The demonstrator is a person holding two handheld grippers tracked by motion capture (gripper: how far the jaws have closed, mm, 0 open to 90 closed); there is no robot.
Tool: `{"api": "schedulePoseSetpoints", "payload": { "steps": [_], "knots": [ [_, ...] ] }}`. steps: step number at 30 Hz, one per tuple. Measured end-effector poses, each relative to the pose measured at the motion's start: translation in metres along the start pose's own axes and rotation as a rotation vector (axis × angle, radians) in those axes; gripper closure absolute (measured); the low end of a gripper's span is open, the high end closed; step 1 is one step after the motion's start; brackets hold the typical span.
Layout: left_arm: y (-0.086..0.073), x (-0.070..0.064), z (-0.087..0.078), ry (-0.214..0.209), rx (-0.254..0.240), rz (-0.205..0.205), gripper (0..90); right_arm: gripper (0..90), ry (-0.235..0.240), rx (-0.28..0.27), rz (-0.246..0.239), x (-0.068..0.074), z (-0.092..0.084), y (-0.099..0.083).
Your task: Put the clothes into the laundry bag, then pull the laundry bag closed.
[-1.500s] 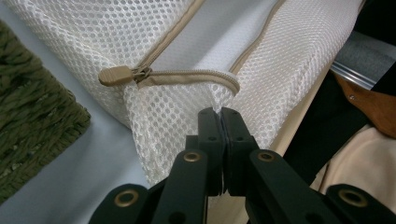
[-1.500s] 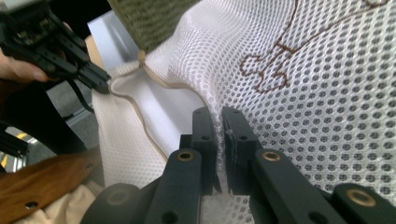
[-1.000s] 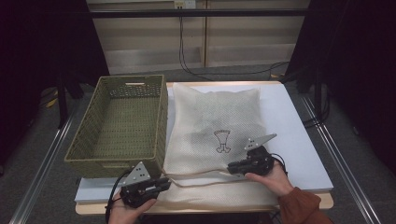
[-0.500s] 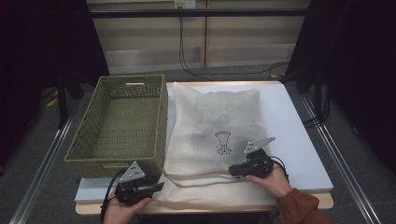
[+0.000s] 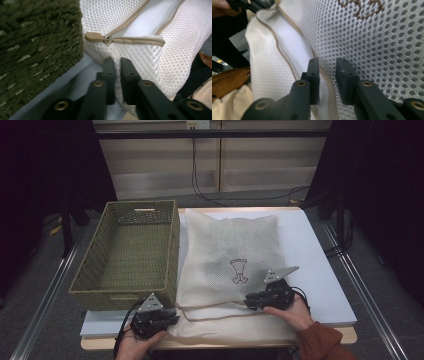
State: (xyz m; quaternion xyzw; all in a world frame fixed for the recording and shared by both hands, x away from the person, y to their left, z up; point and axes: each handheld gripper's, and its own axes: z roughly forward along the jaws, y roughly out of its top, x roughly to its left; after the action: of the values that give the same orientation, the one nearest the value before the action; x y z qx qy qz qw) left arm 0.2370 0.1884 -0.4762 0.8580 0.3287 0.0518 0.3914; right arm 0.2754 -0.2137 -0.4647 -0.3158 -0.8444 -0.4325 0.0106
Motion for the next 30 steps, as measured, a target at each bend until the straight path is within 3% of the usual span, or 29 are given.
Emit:
{"api": "schedulePoseSetpoints", "payload": {
  "steps": [6, 9, 16, 20, 30],
  "knots": [
    [0.0, 0.0, -0.003, -0.015, -0.015, 0.001, 87.1, 62.8, 0.014, -0.077, 0.005, 0.001, -0.008, 0.003],
    [0.002, -0.002, -0.007, -0.018, -0.05, 0.005, 87.2, 58.7, 0.035, -0.09, 0.001, 0.003, -0.009, 0.005],
    [0.001, -0.003, -0.012, -0.03, -0.078, 0.008, 87.1, 50.8, 0.012, -0.077, -0.056, 0.008, -0.006, 0.01],
    [0.002, -0.006, -0.012, -0.02, -0.081, 0.012, 86.9, 47.8, -0.008, -0.053, -0.055, 0.012, -0.007, 0.014],
    [0.009, -0.012, -0.017, -0.02, -0.116, 0.019, 87.2, 46.1, 0.065, -0.046, -0.058, 0.023, -0.003, 0.029]
  ]
}}
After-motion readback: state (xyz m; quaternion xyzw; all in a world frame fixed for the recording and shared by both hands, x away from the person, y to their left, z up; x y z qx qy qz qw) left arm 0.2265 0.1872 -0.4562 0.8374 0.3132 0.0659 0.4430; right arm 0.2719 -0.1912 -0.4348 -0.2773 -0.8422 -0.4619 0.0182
